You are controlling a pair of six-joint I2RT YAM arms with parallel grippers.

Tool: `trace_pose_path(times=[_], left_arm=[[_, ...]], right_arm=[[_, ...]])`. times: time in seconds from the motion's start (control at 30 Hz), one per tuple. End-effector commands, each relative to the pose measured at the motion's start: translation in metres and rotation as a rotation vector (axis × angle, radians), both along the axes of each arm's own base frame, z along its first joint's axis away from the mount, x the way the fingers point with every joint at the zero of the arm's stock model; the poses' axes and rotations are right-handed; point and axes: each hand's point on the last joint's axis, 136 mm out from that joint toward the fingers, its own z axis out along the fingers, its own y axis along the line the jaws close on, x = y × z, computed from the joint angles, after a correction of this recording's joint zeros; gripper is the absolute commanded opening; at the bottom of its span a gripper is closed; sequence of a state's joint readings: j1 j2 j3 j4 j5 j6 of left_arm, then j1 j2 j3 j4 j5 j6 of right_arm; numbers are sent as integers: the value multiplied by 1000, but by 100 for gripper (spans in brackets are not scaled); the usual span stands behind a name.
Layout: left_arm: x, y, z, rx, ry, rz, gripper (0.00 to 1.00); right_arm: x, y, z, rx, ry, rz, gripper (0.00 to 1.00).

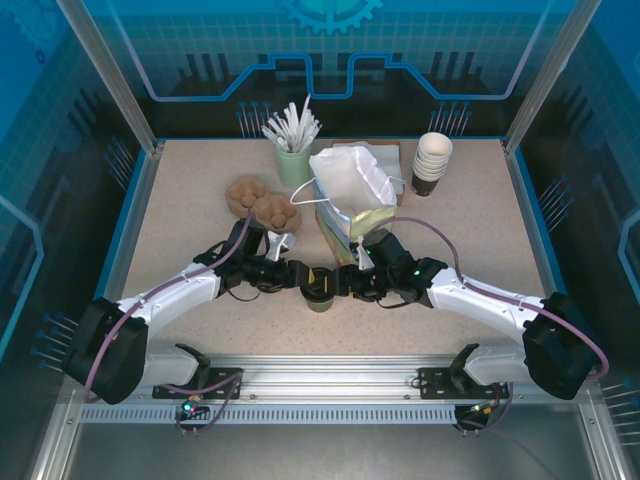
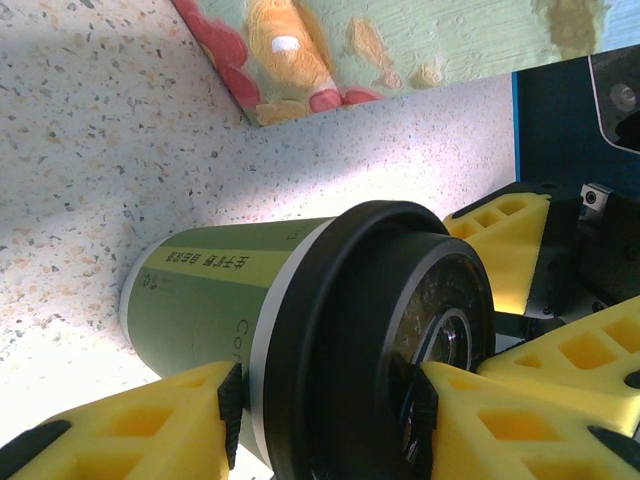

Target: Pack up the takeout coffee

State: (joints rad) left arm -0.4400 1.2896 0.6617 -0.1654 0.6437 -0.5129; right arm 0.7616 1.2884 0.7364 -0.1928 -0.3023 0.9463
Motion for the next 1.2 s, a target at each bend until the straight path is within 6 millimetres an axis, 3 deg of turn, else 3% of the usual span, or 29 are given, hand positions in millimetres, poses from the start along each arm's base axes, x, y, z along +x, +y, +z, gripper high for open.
trace_pose_path(times=[0.0, 0.7, 1.0, 1.17], left_arm=[[-16, 7, -28, 53, 76, -21, 47], [-30, 18, -58, 107, 129, -19, 46], [-26, 16, -45, 85, 98, -10, 46], [-14, 9, -26, 41, 47, 4, 46]], right_arm=[[-11, -12, -21, -101, 44, -3, 57], [-25, -28, -57, -163, 128, -34, 51], [-22, -23, -42, -135, 99, -24, 52], [-16, -8, -18, -59, 82, -18, 54]])
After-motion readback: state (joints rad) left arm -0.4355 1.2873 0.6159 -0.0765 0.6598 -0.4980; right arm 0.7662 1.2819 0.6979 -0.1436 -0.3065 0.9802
